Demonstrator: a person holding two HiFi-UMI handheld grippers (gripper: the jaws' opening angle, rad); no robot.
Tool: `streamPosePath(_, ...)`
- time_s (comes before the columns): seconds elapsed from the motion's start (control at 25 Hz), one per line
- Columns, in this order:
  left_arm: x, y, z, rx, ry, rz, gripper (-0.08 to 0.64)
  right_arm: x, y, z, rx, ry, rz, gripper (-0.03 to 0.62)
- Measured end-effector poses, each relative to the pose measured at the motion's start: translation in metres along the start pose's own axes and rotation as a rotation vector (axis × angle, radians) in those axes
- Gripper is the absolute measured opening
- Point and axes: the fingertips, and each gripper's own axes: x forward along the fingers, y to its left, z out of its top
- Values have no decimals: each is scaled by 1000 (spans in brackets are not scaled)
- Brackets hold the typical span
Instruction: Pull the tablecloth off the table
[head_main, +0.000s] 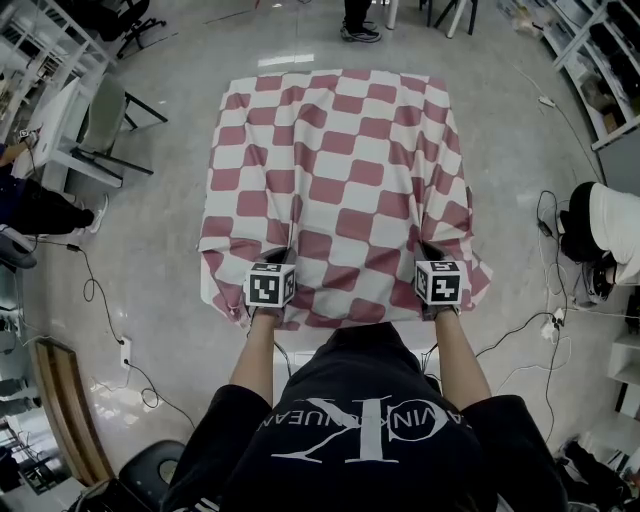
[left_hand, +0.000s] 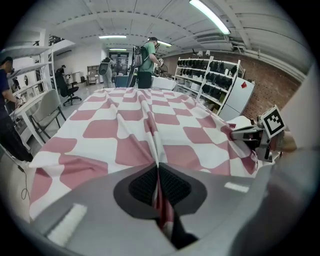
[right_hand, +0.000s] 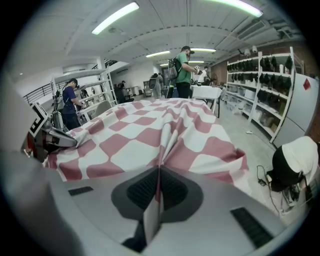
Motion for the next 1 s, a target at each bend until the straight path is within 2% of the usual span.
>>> streamPosePath(0.4, -41, -16, -18, -18, -72, -14, 18, -45, 16, -5, 4, -96, 1, 15)
streamPosePath(0.64, -53, -34, -41, -67, -113, -27, 18, -70, 12, -28, 14, -133, 19, 15)
streamPosePath(0.84, -52, -69, -71, -89, -127, -27, 18, -86, -2, -69, 48, -137, 56, 15)
streamPosePath(1.0, -59, -92, -72, -124, -177, -13, 18, -90, -11, -86, 40, -140, 92, 15)
